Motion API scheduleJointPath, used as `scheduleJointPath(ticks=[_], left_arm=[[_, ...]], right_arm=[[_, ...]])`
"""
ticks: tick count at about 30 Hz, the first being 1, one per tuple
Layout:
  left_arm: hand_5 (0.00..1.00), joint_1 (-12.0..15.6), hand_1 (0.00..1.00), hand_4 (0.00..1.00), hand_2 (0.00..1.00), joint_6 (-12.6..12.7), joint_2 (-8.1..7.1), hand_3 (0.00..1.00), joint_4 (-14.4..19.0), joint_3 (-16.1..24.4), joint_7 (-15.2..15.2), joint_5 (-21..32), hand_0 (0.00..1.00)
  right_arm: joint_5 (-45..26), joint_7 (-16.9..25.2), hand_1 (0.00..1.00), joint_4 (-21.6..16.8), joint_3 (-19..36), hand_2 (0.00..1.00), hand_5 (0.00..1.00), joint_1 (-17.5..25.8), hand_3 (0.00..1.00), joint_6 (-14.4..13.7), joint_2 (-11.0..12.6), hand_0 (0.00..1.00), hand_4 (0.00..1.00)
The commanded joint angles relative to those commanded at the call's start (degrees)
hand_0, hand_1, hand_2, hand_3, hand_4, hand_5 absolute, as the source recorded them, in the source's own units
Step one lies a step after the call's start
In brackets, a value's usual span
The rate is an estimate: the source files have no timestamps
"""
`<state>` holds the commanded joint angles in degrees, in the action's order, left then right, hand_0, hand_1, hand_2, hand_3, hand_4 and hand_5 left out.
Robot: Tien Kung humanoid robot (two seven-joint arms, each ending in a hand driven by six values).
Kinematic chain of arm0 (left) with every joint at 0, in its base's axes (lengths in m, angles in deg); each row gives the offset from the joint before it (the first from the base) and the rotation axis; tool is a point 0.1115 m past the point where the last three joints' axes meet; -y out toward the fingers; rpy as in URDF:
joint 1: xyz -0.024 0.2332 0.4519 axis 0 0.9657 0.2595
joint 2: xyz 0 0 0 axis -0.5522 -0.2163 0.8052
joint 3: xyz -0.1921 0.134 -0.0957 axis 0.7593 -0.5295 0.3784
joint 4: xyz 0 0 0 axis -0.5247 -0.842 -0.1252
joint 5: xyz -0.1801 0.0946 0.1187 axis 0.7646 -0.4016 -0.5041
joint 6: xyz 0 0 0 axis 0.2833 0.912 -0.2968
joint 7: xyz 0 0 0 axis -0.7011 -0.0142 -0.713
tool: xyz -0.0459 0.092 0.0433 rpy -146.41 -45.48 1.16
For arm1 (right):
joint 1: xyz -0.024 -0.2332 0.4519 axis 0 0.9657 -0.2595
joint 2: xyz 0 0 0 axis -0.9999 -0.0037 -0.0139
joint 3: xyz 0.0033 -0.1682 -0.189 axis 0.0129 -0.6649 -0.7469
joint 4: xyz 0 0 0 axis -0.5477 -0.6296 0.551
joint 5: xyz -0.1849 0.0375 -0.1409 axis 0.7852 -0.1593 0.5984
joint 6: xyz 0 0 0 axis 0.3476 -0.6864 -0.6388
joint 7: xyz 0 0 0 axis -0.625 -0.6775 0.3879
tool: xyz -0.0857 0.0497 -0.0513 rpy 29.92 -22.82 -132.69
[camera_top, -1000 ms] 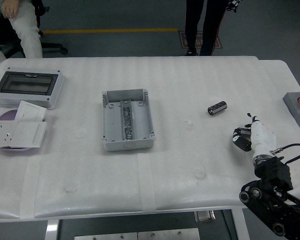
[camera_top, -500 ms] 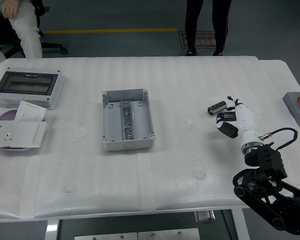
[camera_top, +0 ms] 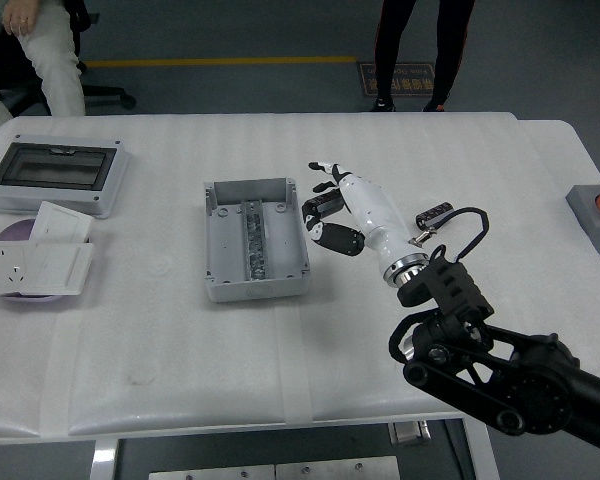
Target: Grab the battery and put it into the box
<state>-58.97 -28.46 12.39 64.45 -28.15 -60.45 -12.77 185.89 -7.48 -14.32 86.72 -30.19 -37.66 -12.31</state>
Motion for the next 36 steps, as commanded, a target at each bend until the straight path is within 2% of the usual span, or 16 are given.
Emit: scheduleJointPath(ticks=[7,9,10,15,16,21,22,26,27,28,31,36], left_arm=[[0.002,0.1,0.593,0.082,0.473,-0.9,-0.05,0.414,0.1,0.6,-1.2,-0.2,0.408],[0.002,0.1,0.593,0.082,0.473,-1.1,-0.04,0.414,0.1,0.7,-1.4,-0.2,0.408],[0.002,0.1,0.581,0.069,0.470,-1.3,-0.02,0.411,0.1,0.7,-1.5,-0.2,0.402],[0.002,0.0,0.581,0.069,0.470,-1.7,0.02,0.411,0.0,0.7,-1.9,-0.1,0.402],[0.002,0.0,0.549,0.047,0.460,-1.9,0.05,0.407,0.0,0.7,-1.9,-0.1,0.392],[0.002,-0.1,0.549,0.047,0.460,-2.3,0.06,0.407,0.0,0.8,-2.3,-0.2,0.392],[0.002,-0.1,0.548,0.035,0.452,-2.4,0.05,0.402,0.0,0.8,-2.3,-0.2,0.390],[0.002,-0.2,0.548,0.035,0.452,-2.7,0.02,0.402,0.0,1.0,-2.5,-0.4,0.390],[0.002,-0.2,0.548,0.035,0.452,-2.7,0.02,0.402,0.0,1.0,-2.6,-0.4,0.390],[0.002,-0.2,0.554,0.020,0.439,-2.7,0.02,0.387,0.0,1.0,-2.6,-0.4,0.384],[0.002,-0.3,0.554,0.020,0.439,-2.7,0.03,0.387,0.0,0.8,-2.5,-0.2,0.384],[0.002,-0.5,0.553,0.012,0.437,-2.7,0.05,0.381,-0.1,0.4,-2.3,0.2,0.381]], right_arm=[[0.3,1.9,0.633,4.6,-3.6,0.667,0.193,-3.0,0.889,1.6,-3.1,0.752,0.534],[0.4,2.0,0.633,5.2,-3.9,0.667,0.193,-3.3,0.889,2.0,-3.4,0.752,0.534],[0.5,2.1,0.693,5.5,-4.0,0.710,0.259,-3.4,0.916,2.2,-3.6,0.801,0.635],[0.3,2.2,0.693,6.3,-4.5,0.710,0.259,-3.7,0.916,3.2,-4.1,0.801,0.635],[0.3,2.1,0.724,6.4,-4.8,0.751,0.315,-3.7,0.982,3.5,-4.2,0.850,0.741],[0.5,1.8,0.724,6.9,-5.4,0.751,0.315,-3.8,0.982,4.7,-4.6,0.850,0.741],[0.5,1.8,0.736,6.9,-5.5,0.757,0.350,-3.8,0.962,4.9,-4.7,0.884,0.801],[0.7,1.6,0.736,7.3,-4.9,0.757,0.350,-3.7,0.962,5.4,-4.7,0.884,0.801],[1.0,1.6,0.736,7.6,-4.0,0.757,0.350,-3.4,0.962,5.4,-4.7,0.884,0.801],[1.5,1.5,0.744,7.9,-2.9,0.758,0.380,-3.2,0.944,5.4,-4.5,0.910,0.844],[2.7,1.3,0.744,9.6,0.4,0.758,0.380,-2.3,0.944,5.3,-3.1,0.910,0.844],[3.8,0.4,0.747,14.9,7.8,0.757,0.384,-1.3,0.937,5.7,1.9,0.917,0.858]])
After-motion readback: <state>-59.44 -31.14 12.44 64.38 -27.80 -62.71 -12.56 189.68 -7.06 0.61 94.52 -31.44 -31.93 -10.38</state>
